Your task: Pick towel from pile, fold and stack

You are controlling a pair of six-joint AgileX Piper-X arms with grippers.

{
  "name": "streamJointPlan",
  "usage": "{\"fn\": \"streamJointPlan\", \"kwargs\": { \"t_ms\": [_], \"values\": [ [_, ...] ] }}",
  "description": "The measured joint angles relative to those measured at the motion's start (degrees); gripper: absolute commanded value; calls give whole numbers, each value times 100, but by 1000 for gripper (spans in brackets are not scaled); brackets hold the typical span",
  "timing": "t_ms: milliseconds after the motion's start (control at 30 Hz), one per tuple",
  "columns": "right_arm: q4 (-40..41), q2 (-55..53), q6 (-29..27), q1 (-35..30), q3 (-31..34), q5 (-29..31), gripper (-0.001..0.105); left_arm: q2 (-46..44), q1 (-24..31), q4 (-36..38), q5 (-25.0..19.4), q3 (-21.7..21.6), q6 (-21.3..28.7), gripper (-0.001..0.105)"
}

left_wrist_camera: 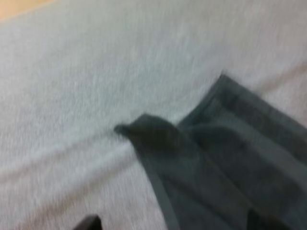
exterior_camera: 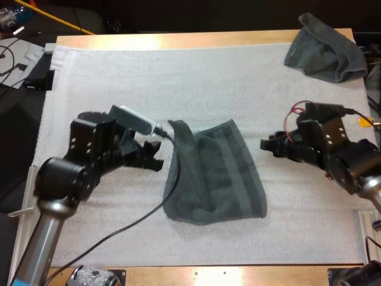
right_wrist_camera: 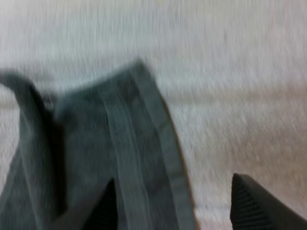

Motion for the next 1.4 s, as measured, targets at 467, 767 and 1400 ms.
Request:
{"fn": "streamJointPlan", "kwargs": {
  "t_ms": [467,767,1400],
  "values": [
    [1668,-1147,44,585,0,-111,51,-1206,0,1302,297,211,-252,59],
    [1857,-1284,663,1451,474,114,49,-1805,0,1503,547,1108,-438,59],
    [-745,-1208,2565,1926,3199,-173,49,-1849,0,1518,900,1792,-499,59]
  ]
}}
